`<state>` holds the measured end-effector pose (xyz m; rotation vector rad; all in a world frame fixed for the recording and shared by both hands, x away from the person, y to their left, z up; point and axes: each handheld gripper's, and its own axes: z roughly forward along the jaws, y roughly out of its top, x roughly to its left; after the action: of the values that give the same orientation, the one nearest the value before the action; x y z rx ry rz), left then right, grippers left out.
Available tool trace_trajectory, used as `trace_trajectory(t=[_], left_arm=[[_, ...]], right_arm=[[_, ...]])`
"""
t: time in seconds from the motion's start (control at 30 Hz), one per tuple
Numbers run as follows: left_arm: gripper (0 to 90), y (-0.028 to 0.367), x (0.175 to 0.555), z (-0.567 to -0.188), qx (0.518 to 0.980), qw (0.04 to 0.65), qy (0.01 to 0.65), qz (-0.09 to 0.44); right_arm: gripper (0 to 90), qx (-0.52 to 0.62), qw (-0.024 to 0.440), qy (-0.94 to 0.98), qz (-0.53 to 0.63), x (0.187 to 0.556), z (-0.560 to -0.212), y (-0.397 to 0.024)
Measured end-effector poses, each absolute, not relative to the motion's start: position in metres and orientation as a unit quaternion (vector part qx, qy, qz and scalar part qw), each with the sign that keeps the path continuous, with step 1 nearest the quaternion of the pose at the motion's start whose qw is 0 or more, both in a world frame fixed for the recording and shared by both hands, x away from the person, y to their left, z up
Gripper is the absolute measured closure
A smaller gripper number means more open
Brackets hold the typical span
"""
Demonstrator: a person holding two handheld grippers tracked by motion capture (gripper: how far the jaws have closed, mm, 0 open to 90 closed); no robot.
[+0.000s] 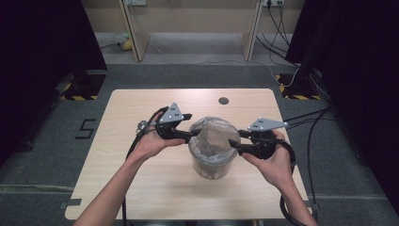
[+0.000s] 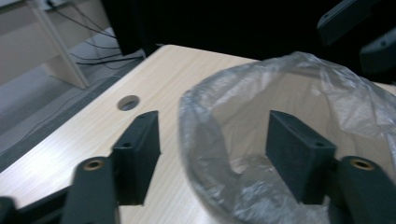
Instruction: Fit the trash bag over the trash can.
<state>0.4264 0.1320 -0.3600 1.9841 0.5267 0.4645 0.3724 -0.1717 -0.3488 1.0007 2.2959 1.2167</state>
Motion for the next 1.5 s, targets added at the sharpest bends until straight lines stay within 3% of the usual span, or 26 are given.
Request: trace_trajectory(t=[0.3,0.93,1.5], left_arm=[[23.7,0.175,0.411,-0.359,0.789,0.51,0.268,0.212],[26.0,0.248,0.373,-0.386,0.757,0.492,0.333,0.27],[26.0,0.298,0.352,-0.446,0.723,0.464,0.421,0.29]], right_arm=[[45.0,0.412,0.21,0.761,0.455,0.369,-0.353,-0.209],[43.6,0.468,0.234,0.715,0.464,0.35,-0.378,-0.258],[42.4,0.504,0.244,0.699,0.445,0.338,-0.42,-0.286]])
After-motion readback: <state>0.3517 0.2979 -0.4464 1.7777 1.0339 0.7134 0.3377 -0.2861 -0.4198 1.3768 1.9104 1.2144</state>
